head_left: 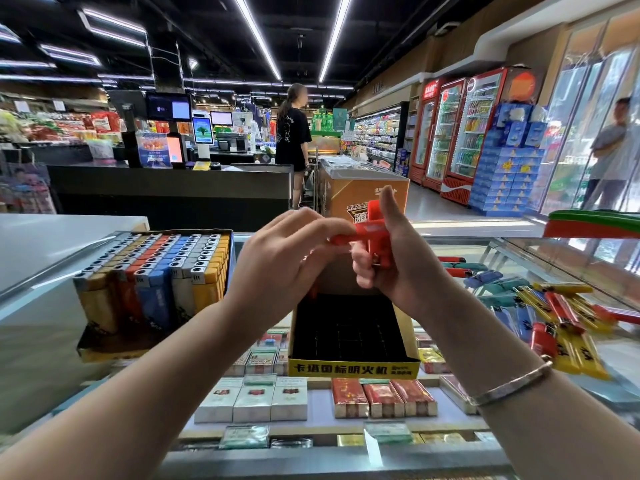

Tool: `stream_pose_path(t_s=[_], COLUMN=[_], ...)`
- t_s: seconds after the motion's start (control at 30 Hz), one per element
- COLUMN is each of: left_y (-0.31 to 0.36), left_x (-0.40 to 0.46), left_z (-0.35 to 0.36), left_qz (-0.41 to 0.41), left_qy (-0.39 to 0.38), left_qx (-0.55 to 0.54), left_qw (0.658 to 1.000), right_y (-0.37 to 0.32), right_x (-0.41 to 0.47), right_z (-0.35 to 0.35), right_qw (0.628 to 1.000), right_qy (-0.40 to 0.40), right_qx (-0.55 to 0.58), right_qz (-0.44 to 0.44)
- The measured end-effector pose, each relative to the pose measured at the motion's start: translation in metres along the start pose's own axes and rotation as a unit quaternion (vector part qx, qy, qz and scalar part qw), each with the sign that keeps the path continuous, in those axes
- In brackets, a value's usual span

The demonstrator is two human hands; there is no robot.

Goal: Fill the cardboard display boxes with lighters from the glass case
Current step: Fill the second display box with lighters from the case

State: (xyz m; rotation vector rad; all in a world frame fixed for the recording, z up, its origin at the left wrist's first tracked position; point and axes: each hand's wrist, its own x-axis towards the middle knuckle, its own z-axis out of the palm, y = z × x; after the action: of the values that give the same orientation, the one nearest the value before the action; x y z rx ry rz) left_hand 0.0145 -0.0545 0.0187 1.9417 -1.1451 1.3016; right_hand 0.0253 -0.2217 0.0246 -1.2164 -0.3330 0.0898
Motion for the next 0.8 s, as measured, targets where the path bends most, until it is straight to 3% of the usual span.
stream_pose_path(t_s=[0.13, 0.23, 0.4, 0.8], left_y=[-0.008, -0.016, -0.022, -0.025], left_x=[0.004, 0.004, 0.002, -0.011], left_z=[-0.009, -0.015, -0.017, -0.007], left_qz=[-0.082, -0.151, -0.241, -0.135], left_qy=[0.053, 0.020, -0.045, -0.146], left_qx=[-0.036, -0.047, -0.067, 0.029], left_qw=[0.995, 0.987, 0.967, 0.980], right_y=[-0.005, -0.007, 0.006, 0.012], right_x=[0.000, 0.005, 0.009, 0.011], right_z=[-0.006, -0.009, -0.017, -0.018], right_qw=[0.988, 0.941, 0.905, 0.865], right_qy=[0.090, 0.161, 0.131, 0.076], right_qx=[-0.071, -0.233, -0.387, -0.484], right_qz=[-0.100, -0.186, -0.121, -0.114])
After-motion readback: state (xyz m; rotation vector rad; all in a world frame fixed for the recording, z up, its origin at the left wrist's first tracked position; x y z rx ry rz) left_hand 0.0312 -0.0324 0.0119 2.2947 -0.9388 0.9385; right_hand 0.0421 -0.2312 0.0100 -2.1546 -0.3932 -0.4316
